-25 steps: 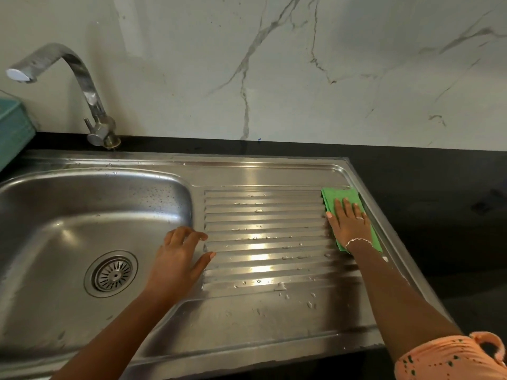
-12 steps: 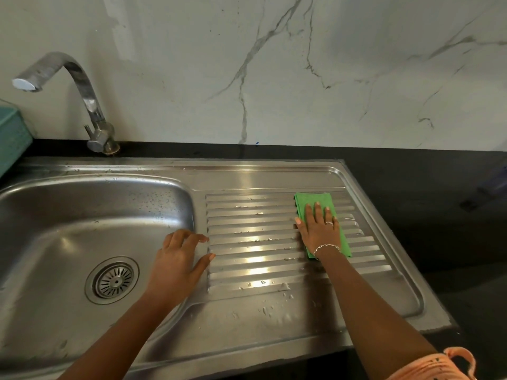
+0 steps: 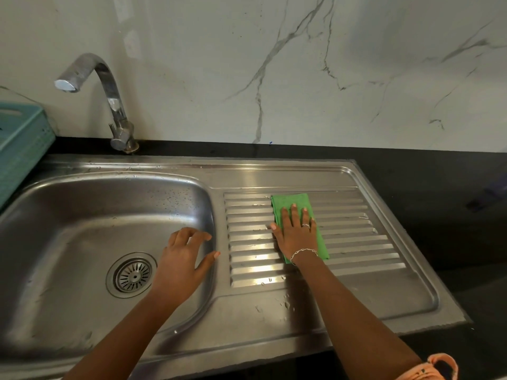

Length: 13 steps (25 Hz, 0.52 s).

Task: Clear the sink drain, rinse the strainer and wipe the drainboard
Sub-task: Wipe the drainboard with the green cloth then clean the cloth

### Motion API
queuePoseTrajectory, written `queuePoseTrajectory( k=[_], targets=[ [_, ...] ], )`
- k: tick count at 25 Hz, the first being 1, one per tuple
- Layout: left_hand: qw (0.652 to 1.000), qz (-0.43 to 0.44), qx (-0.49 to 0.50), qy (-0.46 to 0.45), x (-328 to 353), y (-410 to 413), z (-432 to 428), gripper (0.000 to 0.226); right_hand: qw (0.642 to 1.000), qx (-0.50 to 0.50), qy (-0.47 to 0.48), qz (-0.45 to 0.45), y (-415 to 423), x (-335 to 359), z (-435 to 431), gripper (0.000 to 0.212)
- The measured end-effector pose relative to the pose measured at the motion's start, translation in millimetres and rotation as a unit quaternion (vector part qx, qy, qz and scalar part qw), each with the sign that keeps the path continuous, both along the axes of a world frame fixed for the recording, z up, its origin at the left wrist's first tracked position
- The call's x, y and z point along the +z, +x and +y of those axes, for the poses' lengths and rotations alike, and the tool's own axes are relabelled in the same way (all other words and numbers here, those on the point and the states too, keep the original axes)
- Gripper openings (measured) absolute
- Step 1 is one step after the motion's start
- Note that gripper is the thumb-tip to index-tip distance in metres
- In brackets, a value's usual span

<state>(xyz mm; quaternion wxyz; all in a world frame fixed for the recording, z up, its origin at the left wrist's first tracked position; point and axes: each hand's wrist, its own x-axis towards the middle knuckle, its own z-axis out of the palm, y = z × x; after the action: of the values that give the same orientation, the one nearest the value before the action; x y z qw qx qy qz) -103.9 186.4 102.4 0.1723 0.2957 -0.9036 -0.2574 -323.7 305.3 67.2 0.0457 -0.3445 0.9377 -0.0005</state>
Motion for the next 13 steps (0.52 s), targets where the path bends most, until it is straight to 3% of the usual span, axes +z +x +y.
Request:
queuePoseTrajectory(
  k=[3,7,13],
  targets=[
    [1.000,-0.003,-0.002,0.002,0,8,-5,0.036,1.000,0.016,0.002,-0.009,16,1,-12,0.125],
    [1.000,0.004,-0.003,-0.003,0,17,-12,0.035,0.999,0.032,0.003,-0.031,32,-4,-28,0.065],
    [1.000,0.009,-0.008,-0.017,4,28,-20,0.033,0.998,0.061,0.000,-0.019,55,-11,-47,0.061]
  ],
)
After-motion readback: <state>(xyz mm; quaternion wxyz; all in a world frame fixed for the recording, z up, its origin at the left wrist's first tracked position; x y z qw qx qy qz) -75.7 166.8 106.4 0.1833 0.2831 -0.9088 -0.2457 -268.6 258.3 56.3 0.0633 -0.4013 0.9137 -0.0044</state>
